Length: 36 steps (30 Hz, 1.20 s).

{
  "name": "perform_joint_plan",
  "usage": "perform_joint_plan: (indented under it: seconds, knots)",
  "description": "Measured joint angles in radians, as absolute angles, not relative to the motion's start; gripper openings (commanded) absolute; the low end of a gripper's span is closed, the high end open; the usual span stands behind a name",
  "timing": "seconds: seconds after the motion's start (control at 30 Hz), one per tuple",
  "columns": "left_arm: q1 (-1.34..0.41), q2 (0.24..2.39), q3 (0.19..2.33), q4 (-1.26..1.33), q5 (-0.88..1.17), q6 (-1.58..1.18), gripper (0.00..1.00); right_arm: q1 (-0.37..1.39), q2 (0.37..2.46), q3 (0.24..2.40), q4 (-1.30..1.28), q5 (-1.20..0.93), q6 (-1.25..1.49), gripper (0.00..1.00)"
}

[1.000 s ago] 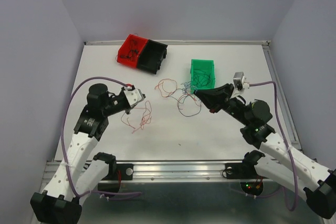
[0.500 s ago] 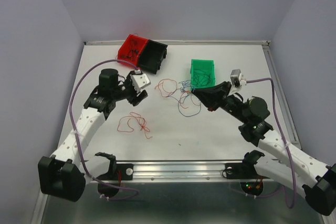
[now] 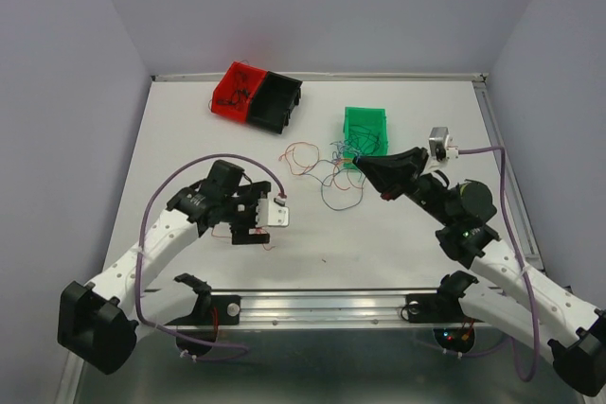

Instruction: Untangle the cables

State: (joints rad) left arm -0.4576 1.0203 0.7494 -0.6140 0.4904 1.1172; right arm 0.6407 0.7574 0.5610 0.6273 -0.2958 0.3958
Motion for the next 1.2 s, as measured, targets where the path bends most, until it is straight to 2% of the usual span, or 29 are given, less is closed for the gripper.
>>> perform_joint_plan:
  seconds: [0.27, 0.63, 0.67, 0.7, 0.77, 0.8, 0.87, 0.9, 1.0, 1.2]
  knots:
    - [-0.534, 1.098, 0.739, -0.612, 0.416, 1.147, 0.99, 0.641, 0.764, 0.561, 0.627, -0.285, 0.395, 0.01]
    - [-0.583, 1.243, 0.68, -0.469, 0.315, 1.097, 0.99, 0.641, 0.773, 0.561, 0.621, -0.268, 0.389, 0.01]
    - [-0.583, 1.269, 0.68, -0.45, 0.303, 1.094, 0.94, 0.641, 0.772, 0.561, 0.62, -0.268, 0.389, 0.01]
    - [-0.583, 1.288, 0.679, -0.434, 0.291, 1.09, 0.8, 0.641, 0.77, 0.561, 0.621, -0.267, 0.389, 0.01]
    - [-0.583, 1.328, 0.677, -0.405, 0.262, 1.079, 0.61, 0.641, 0.765, 0.559, 0.62, -0.265, 0.389, 0.0]
    - [-0.583, 1.351, 0.677, -0.391, 0.246, 1.078, 0.49, 0.641, 0.761, 0.558, 0.62, -0.262, 0.389, 0.01]
    - [-0.583, 1.375, 0.681, -0.374, 0.231, 1.069, 0.43, 0.641, 0.752, 0.556, 0.62, -0.26, 0.388, 0.01]
    - [-0.583, 1.385, 0.683, -0.368, 0.224, 1.065, 0.25, 0.641, 0.746, 0.554, 0.62, -0.26, 0.388, 0.01]
    - [-0.583, 1.403, 0.688, -0.344, 0.207, 1.053, 0.0, 0.641, 0.727, 0.547, 0.621, -0.254, 0.387, 0.0]
    - [-0.583, 1.402, 0.701, -0.334, 0.179, 1.018, 0.0, 0.641, 0.693, 0.532, 0.62, -0.24, 0.384, 0.01]
